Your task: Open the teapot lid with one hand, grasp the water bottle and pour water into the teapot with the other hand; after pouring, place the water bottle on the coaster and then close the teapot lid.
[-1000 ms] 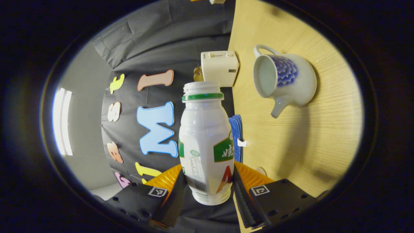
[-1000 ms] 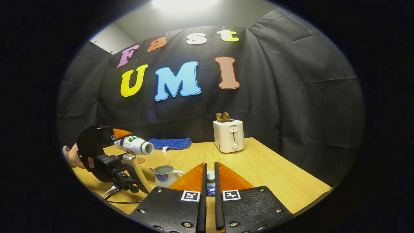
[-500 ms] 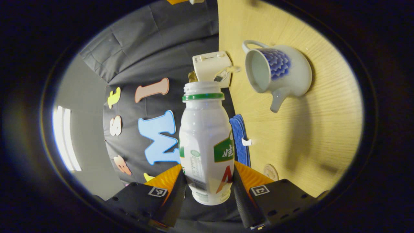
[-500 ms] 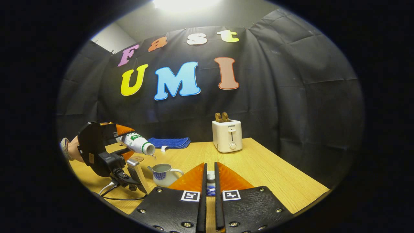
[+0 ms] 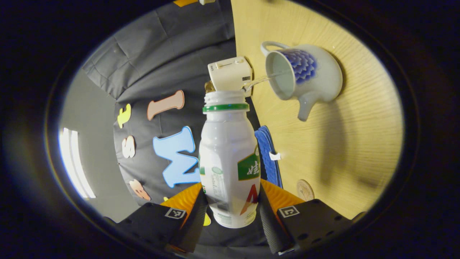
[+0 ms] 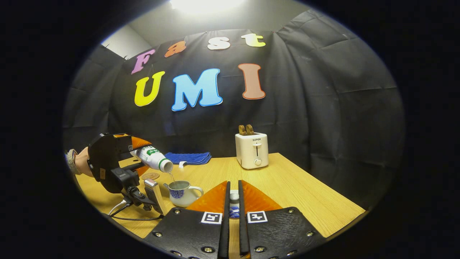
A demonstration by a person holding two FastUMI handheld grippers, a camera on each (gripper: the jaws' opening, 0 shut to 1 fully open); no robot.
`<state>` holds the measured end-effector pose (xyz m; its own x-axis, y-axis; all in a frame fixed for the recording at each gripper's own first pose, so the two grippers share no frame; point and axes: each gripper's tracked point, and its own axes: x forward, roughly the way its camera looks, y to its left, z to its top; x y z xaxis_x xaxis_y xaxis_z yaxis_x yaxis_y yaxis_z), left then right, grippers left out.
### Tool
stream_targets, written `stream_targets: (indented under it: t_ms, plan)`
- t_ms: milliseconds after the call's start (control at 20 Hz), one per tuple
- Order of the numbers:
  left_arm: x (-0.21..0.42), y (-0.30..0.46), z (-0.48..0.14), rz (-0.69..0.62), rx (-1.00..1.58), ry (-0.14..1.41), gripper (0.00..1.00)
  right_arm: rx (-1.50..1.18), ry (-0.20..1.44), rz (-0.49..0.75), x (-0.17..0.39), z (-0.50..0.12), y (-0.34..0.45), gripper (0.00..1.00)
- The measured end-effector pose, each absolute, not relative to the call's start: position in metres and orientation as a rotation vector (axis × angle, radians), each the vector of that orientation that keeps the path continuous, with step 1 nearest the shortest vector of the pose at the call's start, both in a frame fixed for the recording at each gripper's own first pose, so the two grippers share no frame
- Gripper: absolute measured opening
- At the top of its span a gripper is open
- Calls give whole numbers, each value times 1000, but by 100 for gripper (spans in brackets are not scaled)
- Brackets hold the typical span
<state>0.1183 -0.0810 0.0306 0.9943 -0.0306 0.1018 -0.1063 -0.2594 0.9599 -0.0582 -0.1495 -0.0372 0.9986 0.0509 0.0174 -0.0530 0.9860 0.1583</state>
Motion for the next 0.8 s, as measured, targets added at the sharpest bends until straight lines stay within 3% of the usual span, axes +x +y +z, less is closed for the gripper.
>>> stream_targets:
  t_ms: [200, 350, 500, 600, 700, 750, 800]
  plan:
    - [121, -80, 34, 73, 1865, -107, 79, 159, -13, 52, -59, -38, -151, 11]
    - [123, -81, 34, 72, 1888, -111, 75, 158, -11, 52, -59, -39, -151, 11]
    - [122, -81, 35, 68, 1912, -117, 83, 158, -10, 55, -60, -40, -151, 11]
    - [121, -82, 36, 66, 1933, -124, 78, 157, -11, 55, -59, -40, -151, 11]
    - [122, -83, 38, 65, 1953, -134, 83, 155, -12, 55, -58, -40, -152, 11]
    - [121, -83, 39, 63, 1962, -139, 74, 155, -13, 55, -59, -40, -152, 11]
    - [122, -84, 39, 60, 1971, -143, 78, 154, -13, 56, -59, -41, -152, 11]
